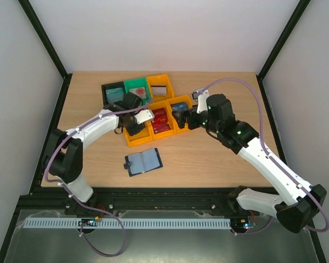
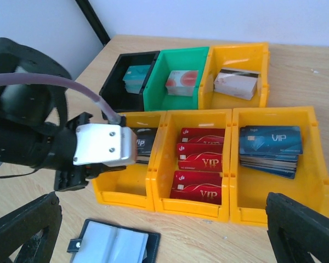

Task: Take the credit cards out of the card holder

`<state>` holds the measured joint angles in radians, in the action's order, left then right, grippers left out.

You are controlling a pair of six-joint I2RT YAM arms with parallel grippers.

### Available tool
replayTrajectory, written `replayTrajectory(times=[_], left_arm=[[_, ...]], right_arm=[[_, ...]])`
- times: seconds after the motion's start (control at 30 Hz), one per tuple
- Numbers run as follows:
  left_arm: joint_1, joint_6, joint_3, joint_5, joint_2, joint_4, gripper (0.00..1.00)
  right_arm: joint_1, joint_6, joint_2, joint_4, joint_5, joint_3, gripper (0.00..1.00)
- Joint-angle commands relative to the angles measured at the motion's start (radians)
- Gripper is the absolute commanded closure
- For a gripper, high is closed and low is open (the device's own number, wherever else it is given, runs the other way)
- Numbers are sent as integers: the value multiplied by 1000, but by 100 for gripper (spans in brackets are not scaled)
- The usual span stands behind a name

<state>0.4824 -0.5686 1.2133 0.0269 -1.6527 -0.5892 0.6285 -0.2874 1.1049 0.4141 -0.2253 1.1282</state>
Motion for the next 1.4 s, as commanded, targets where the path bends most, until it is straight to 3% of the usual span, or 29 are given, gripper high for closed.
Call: replayTrajectory(times=[0.0,0.33,0.53,0.6,0.73,0.9,1.03,1.17,1.23,1.37], left_arm=[[-5,26,6,-3,-77,7,85],[-60,35,63,-32,-212,25,89],[-93,55,82,-93,-209,110,89],[-92,56,91,-67,-203,107,89],[-90,47,88,14,-141,88,88],[-100,50,88,143,-3,44,82],[-150,85,107,242,103,-29,67],[-249,136,105,305,216,-82,34],[-309,159,86,326,289,-90,24],[-392,175,28,346,393,-87,12]], right_arm=[[-4,5,24,-6,-43,-4,1],[-4,13,13,4,-32,-2,1],[-4,7,26,-6,-55,-2,1],[-4,-9,38,-10,-79,-5,0],[15,-74,74,-48,-183,-39,11],[198,-102,149,-31,9,-65,16],[343,-141,271,11,165,-28,18],[473,-162,424,67,288,52,17],[522,-165,504,93,312,103,13],[589,-171,653,112,315,187,1]])
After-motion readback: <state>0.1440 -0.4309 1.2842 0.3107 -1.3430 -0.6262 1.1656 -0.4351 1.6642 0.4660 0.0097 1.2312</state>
